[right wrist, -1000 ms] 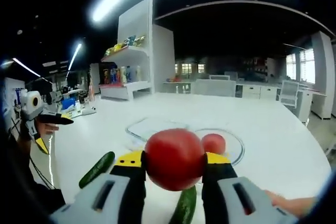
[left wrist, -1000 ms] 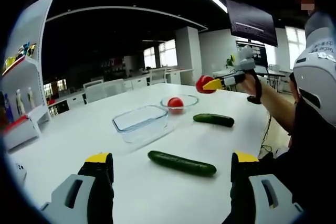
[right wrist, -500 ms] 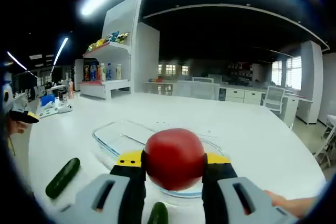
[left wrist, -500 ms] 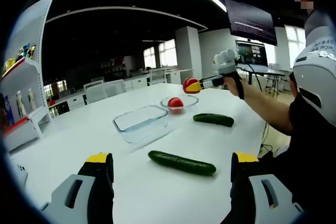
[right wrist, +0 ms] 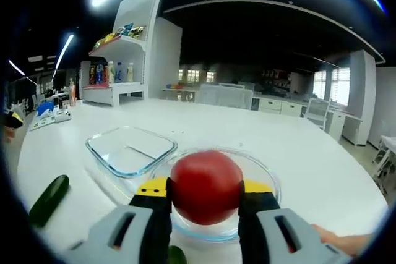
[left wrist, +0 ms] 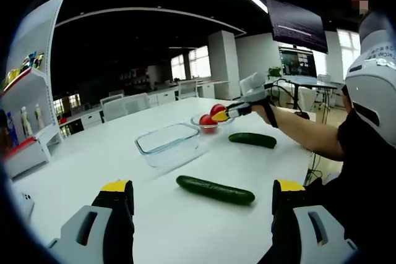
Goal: Sort the scattered tomatoes and cucumbers on the table and place them into their respective storage containers
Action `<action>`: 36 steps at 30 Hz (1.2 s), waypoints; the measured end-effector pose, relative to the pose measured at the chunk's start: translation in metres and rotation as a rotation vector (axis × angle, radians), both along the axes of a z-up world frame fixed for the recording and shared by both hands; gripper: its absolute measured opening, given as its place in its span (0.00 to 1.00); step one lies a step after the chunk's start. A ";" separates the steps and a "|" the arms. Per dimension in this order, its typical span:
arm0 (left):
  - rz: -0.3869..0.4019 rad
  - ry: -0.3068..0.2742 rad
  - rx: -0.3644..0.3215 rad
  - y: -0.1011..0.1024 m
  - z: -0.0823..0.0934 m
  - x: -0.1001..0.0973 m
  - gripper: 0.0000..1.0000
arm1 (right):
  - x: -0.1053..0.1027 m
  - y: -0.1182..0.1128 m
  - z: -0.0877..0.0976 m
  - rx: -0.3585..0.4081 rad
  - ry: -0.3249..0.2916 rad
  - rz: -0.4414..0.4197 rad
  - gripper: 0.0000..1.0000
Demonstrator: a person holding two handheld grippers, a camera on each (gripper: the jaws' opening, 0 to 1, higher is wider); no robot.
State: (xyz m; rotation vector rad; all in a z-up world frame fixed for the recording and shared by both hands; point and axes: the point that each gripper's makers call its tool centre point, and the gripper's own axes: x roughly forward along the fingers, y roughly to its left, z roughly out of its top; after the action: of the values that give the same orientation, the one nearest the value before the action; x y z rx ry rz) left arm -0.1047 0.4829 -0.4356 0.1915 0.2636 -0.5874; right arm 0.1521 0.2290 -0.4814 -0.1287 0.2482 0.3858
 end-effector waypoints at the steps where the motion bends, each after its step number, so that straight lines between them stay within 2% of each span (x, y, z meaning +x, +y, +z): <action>1: -0.001 0.001 -0.001 0.000 0.000 0.000 0.93 | 0.000 0.001 -0.002 0.000 0.002 0.001 0.38; 12: -0.006 0.007 -0.003 -0.003 -0.002 0.002 0.93 | 0.003 0.000 -0.003 0.033 -0.002 0.011 0.38; 19: -0.005 0.011 -0.002 -0.003 -0.004 0.003 0.92 | 0.001 0.001 -0.005 0.019 -0.020 0.014 0.39; 36: -0.009 0.017 0.000 -0.006 -0.005 0.003 0.92 | 0.000 0.000 -0.009 0.049 -0.004 0.028 0.40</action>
State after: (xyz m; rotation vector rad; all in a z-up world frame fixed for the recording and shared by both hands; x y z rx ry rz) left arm -0.1019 0.4771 -0.4409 0.1877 0.2792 -0.5984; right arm 0.1524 0.2294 -0.4903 -0.0845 0.2328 0.4191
